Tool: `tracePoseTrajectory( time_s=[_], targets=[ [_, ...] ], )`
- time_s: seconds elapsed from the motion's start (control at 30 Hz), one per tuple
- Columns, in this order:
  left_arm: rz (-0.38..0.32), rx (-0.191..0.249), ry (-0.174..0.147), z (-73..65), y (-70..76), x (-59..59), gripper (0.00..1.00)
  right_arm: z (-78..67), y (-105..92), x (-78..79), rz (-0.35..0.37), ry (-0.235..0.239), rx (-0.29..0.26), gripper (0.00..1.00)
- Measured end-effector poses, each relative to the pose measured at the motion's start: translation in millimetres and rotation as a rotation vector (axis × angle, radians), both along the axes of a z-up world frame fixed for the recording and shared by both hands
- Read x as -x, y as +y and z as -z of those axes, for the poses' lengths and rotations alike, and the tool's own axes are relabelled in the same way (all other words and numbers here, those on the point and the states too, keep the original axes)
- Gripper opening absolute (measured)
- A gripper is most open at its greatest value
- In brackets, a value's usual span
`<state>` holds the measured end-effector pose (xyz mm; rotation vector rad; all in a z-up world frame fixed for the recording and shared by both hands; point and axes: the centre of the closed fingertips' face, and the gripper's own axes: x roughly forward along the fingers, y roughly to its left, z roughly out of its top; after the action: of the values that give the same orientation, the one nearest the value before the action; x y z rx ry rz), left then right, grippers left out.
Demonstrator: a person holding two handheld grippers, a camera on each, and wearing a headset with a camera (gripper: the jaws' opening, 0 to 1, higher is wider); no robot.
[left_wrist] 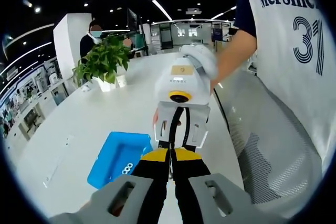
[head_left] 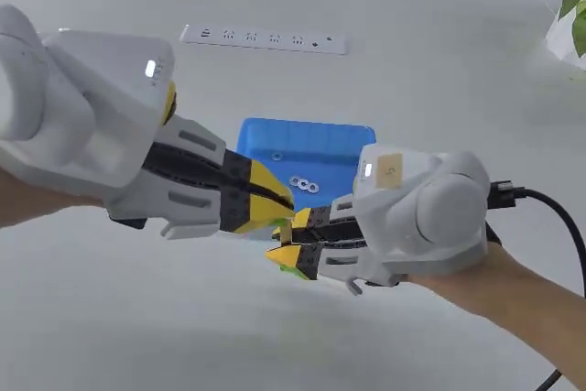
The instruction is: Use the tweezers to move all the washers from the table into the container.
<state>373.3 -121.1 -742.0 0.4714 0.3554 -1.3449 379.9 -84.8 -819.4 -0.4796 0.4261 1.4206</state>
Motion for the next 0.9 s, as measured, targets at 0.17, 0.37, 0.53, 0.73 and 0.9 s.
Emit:
tracePoseTrajectory(
  time_s=[0.17,0.37,0.53,0.73,0.9],
  targets=[
    [0.010,-0.007,-0.046,-13.7,-1.1,-4.9,0.05,-14.1,-0.8,-9.1,0.012,-0.037,-0.012,0.12],
    [0.029,-0.023,-0.087,-28.4,-1.1,-12.5,0.05,-28.8,1.3,-19.9,0.021,-0.073,-0.025,0.12],
    [0.031,-0.022,-0.109,-36.3,-0.9,-22.7,0.05,-37.4,1.6,-32.8,0.030,-0.102,-0.034,0.12],
    [0.032,-0.021,-0.127,-39.8,-2.3,-37.9,0.05,-41.2,1.2,-50.8,0.043,-0.117,-0.039,0.12],
    [0.022,-0.023,-0.122,-36.3,-0.9,-54.9,0.06,-37.7,1.4,-64.3,0.057,-0.115,-0.042,0.12]
  ],
)
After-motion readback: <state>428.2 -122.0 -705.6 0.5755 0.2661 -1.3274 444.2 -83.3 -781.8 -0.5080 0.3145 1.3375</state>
